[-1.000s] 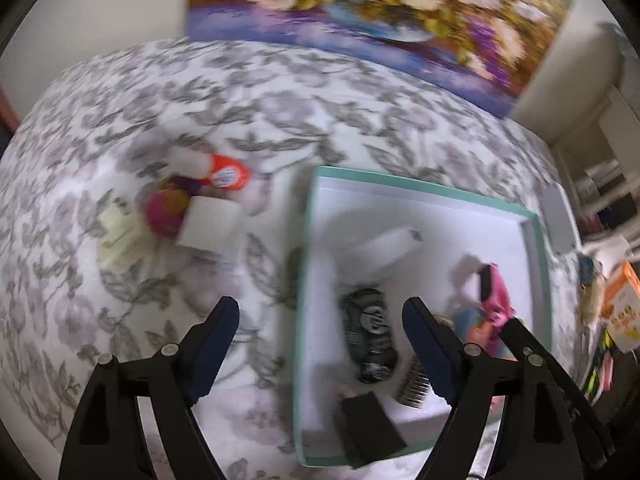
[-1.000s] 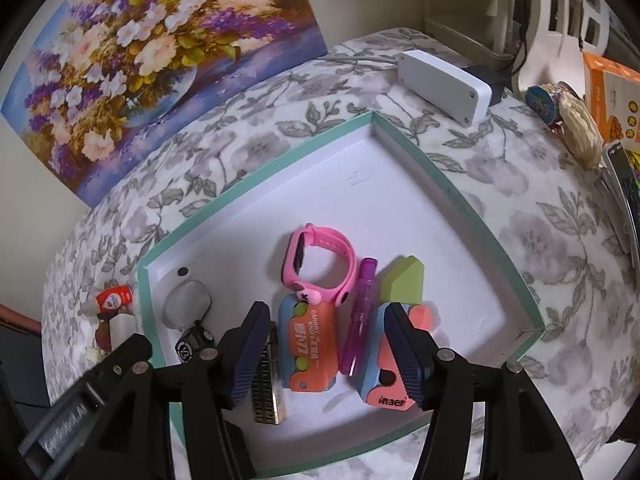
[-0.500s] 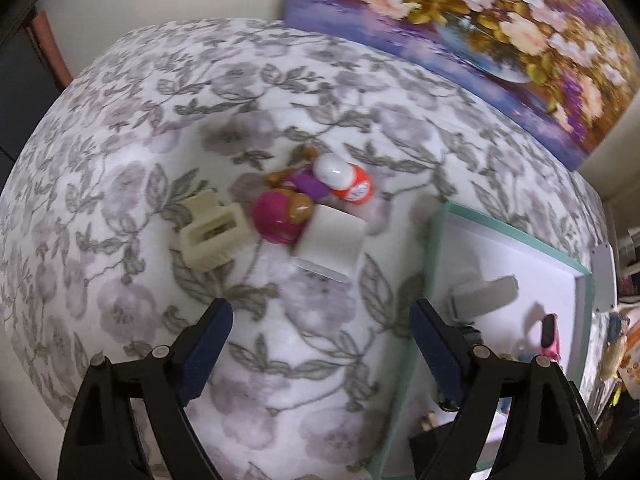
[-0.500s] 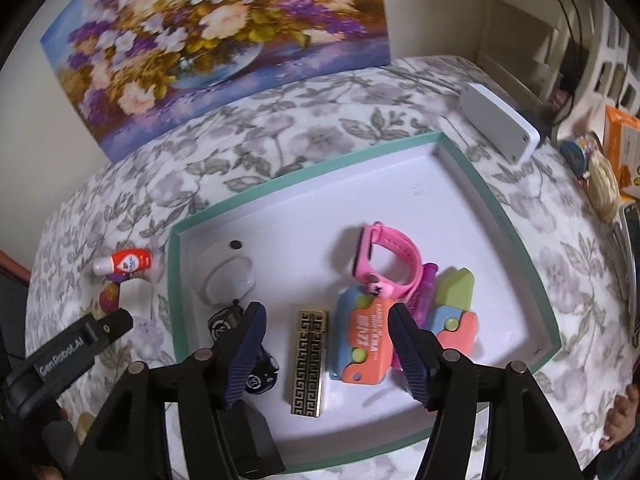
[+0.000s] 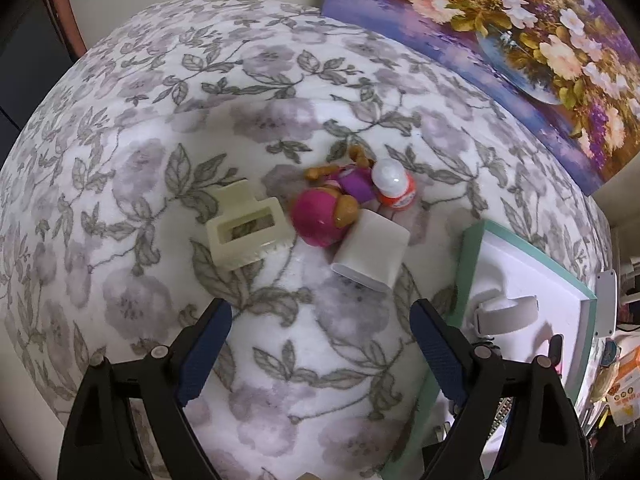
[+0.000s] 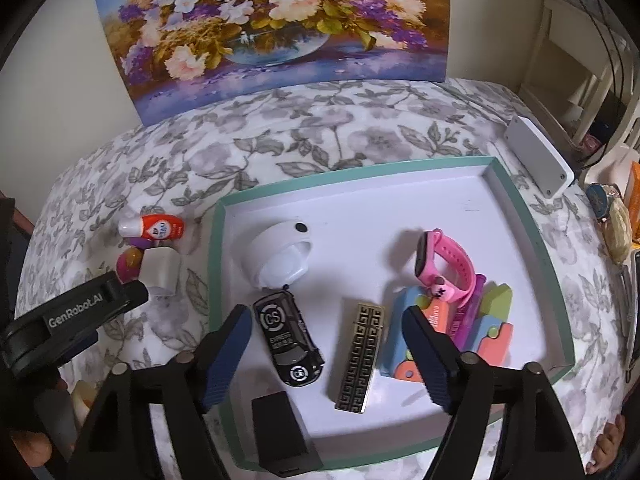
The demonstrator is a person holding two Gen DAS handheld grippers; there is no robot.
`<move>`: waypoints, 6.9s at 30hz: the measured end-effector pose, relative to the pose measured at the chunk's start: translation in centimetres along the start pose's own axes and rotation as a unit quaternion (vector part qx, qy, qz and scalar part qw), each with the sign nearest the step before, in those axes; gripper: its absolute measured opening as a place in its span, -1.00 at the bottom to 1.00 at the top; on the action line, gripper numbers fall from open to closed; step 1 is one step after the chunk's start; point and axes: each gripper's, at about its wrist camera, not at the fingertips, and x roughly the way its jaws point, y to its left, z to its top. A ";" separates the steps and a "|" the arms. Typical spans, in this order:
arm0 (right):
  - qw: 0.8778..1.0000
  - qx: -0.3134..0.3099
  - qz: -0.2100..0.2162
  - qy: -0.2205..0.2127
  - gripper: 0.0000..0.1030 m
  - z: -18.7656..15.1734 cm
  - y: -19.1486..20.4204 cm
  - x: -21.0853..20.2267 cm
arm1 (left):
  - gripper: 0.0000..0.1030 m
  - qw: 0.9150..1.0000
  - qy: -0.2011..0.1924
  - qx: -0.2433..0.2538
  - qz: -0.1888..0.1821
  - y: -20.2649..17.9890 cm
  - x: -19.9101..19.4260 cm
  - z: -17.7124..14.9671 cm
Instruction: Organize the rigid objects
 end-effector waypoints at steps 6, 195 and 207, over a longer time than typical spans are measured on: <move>1.000 0.000 0.010 -0.010 1.00 0.2 0.8 0.0 | 0.96 1.000 -0.024 -0.006 0.010 1.1 -0.2 0.9; 0.980 0.198 0.013 -0.020 -0.12 -0.4 -14.2 -1.0 | 0.02 0.966 -0.052 0.243 -0.078 -14.4 -6.2 -7.7; 0.978 0.210 0.003 -0.009 -0.12 -0.8 -15.3 0.3 | 0.02 0.959 -0.035 0.272 -0.077 -16.1 -3.9 -8.8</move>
